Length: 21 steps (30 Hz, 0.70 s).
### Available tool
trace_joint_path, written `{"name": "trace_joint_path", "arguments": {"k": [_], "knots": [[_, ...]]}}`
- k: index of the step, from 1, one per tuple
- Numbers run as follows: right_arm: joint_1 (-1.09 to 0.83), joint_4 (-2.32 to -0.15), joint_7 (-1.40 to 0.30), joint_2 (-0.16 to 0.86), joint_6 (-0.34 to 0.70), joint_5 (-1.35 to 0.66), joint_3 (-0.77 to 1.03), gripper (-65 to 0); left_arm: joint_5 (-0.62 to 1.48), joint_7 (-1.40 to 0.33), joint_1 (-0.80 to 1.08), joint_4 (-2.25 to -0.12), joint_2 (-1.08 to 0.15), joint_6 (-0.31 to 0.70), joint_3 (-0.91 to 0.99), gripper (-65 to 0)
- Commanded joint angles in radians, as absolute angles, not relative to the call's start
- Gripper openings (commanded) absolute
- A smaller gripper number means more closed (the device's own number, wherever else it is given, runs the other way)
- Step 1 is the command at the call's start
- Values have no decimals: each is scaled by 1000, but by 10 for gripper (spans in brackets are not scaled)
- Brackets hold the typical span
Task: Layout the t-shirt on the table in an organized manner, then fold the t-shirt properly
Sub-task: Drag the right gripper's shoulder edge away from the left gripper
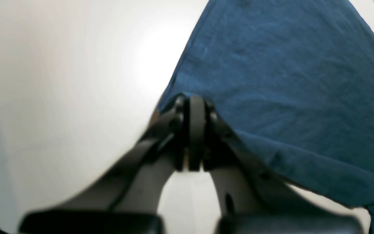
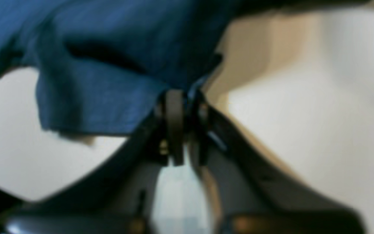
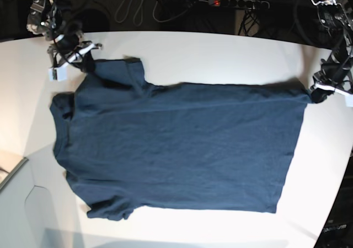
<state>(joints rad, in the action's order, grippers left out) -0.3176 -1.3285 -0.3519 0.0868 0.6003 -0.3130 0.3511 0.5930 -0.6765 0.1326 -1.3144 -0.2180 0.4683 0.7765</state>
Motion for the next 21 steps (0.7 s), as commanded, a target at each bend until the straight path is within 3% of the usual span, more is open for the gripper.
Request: {"name": "trace_joint_path", "arguments": {"k": [1,8,21], "knots": [[-337,-1333,-392,93,613,-289,338,-650,611,-654,125,-1333,-234,475,780,-649],[-398,-1357,-390,102,613,-291,329,-650,611,-654,127,-1339,-234,475,783,-649],[-680,-1730,-390,99,613,-291,298,-650,613,-656,228,-1477,-208,475,788,-649]]}}
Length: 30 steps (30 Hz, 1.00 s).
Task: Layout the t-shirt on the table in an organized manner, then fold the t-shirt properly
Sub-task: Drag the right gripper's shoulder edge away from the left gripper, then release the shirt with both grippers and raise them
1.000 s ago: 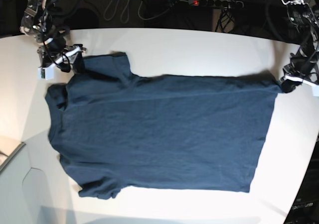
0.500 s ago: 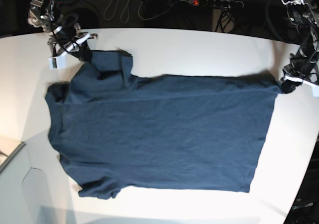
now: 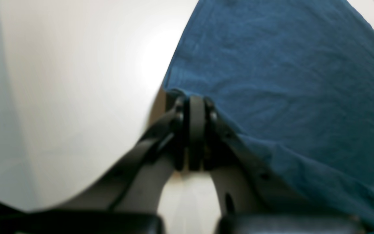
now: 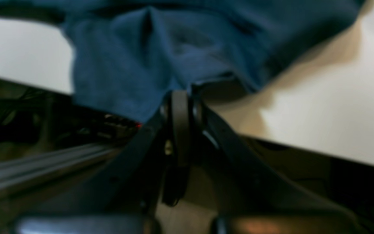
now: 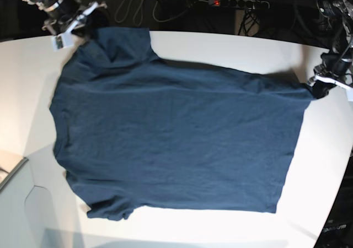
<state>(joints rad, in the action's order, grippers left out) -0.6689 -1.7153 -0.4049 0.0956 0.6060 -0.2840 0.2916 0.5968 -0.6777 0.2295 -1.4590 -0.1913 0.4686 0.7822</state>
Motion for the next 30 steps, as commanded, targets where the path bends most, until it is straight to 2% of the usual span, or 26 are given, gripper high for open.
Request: {"name": "trace_joint_path", "arguments": {"k": [1,8,17,24,30], "knots": [[-696,-1742,-390,99,613,-291,298,-650,613,-656,236,-1474,-208,475,788,-649],[-746,-1748,-394,99,613,-289,300,-650,613,-647,260,-1463,-208,475,788,-649],[-707,-1639,-400,99,613,-289,303,-650,608,-647,263,-1463,-206,475,782,-649],[-704,-1644,-392,93,613,-291,351,-454,604,-651,265,-1440,-182,475,786,-649],[-700,-1681,-392,58,613,-291,432,-352,604,-647,277,-1440,-180,475,782,-649]]}}
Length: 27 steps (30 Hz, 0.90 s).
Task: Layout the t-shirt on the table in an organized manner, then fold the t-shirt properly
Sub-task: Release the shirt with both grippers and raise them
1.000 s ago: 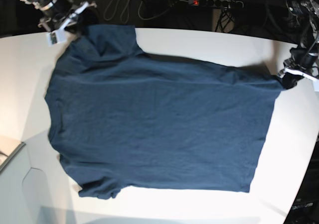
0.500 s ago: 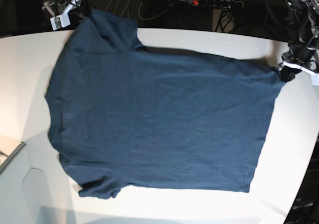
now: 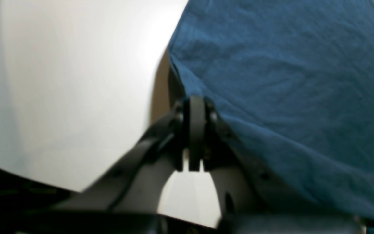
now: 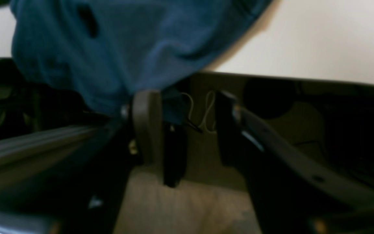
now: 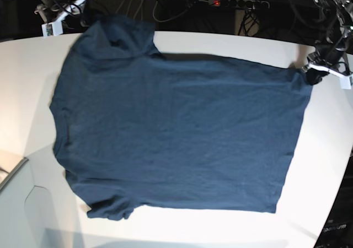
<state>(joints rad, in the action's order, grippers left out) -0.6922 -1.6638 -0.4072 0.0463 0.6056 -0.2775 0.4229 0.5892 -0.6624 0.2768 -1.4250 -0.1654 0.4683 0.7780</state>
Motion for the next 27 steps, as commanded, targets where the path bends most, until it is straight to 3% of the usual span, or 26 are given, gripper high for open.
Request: {"name": "trace_joint_path", "arguments": {"k": [1,11,27], "knots": [[-696,-1682,-392,58,613,-291,440,-341,604,-645,277,-1440,-180,475,782,-649],[-545,-1592,-400,62,610,-289,443,-291,604,-645,275,-1411,-185,475,786,-649],[-518,-1449,-400,58,608,-289,427,-295,604,-645,274,-1412,-183,475,788,-649]]}}
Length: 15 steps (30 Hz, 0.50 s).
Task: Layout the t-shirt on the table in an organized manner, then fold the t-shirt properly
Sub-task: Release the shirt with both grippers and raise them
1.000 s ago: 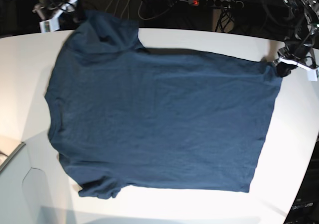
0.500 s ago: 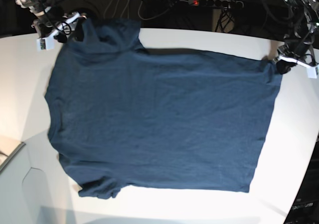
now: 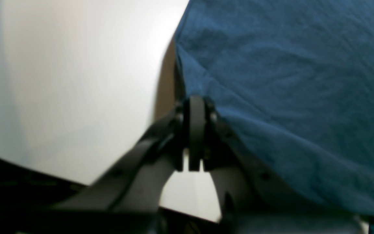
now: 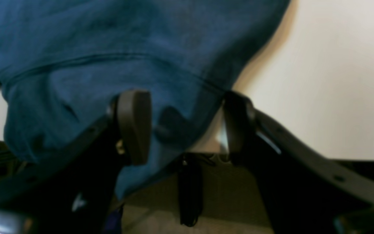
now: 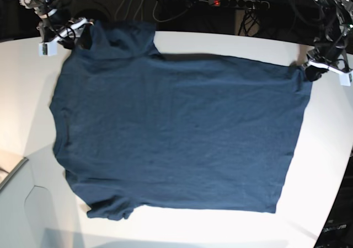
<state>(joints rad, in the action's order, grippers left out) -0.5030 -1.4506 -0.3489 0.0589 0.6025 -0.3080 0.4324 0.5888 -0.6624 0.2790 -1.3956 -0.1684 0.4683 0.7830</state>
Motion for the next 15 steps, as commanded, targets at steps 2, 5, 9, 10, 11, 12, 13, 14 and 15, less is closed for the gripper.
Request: {"name": "trace_joint_path", "arguments": {"k": [2,5,9,10,11,12,13,14,15], "knots": [[-524,-1449,-400,58,608,-289,412,-296,604,-645,274,-1412,-183,475,788,-649],[-530,-1449,-400,58,608,-289,410,-303,604,-645,272,-1412,-183,475,788,-649],[-526,-1448,-400,61,608,-289,410,-426,604,-645,272,-1412,-185,475,788,-649],[-524,-1448,-400,62,608,-289,410,-473,604,-645,272,-1412,-185,475,788,-649],[-522,-1448,-400,62,608,-289,410,-515,604,-645,272,-1412,-185,475,788,-649],[-522,-1448,-400,64,608,-289,414,-563,604,-645,272,-1412,-185,475,788,-649],[-521,-1448,-400,65,608,-289,415,-611,604,-645,272,-1412,-185,475,788,-649],[-513,-1449,-400,67,608,-289,417,-650,604,-645,272,-1412,-186,475,788,-649],[-506,-1449,-400,73,608,-289,420,-650,604,-645,272,-1412,-188,475,788,-649]]}}
